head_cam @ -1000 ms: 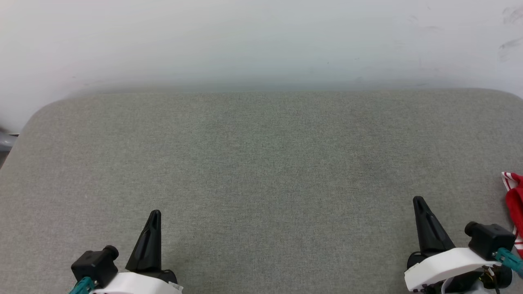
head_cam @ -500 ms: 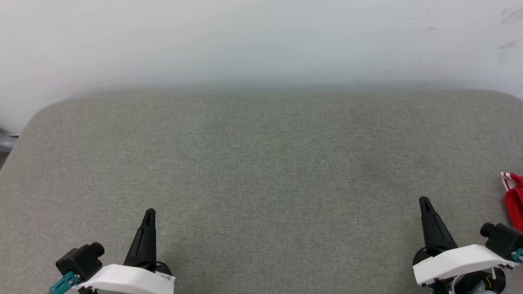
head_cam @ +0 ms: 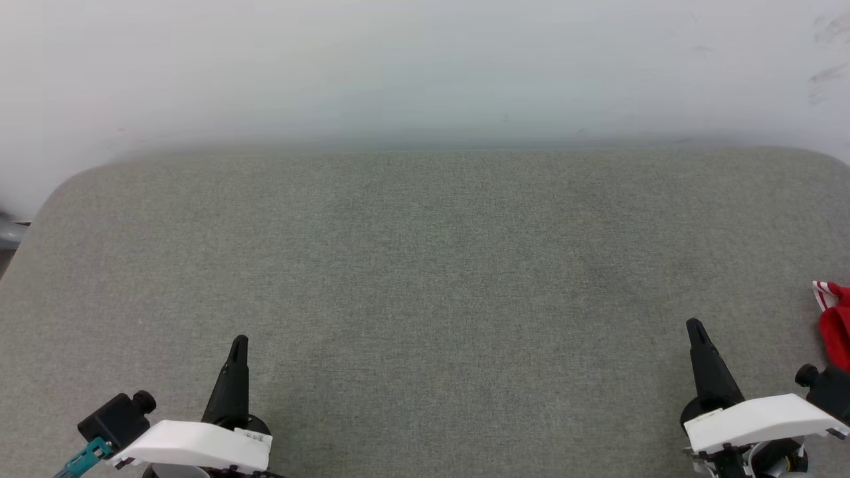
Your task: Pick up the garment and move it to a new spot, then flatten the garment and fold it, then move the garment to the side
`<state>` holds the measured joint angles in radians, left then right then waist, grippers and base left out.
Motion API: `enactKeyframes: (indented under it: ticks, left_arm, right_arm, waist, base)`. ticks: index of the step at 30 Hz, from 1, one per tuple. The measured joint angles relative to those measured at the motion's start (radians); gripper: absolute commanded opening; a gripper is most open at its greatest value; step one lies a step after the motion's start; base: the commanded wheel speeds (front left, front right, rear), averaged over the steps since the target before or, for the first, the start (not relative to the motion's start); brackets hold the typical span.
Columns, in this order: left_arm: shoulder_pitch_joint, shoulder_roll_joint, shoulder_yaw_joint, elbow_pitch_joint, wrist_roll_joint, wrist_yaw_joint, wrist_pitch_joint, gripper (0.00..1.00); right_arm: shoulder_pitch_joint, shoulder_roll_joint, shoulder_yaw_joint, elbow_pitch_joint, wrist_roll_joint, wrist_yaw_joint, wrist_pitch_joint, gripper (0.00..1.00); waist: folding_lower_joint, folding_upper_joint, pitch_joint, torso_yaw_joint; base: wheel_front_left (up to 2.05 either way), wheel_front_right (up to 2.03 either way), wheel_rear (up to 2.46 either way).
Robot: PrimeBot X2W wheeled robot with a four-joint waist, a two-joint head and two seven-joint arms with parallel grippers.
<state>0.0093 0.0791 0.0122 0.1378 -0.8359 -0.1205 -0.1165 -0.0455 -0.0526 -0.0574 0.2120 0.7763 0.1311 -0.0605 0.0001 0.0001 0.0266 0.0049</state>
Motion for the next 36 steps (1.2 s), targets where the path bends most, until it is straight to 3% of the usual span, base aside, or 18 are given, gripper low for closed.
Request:
enactKeyframes:
  ticks: [36]
  left_arm:
    - [-0.056,-0.003,0.038,0.055,-0.404,-0.003,0.107,0.0]
  right_arm:
    - [-0.031,0.0,-0.029,0.017,0.425,0.0,0.088,0.0]
  waist:
    - [0.0,0.0,-0.01,-0.002]
  base:
    - [0.0,0.0,0.0]
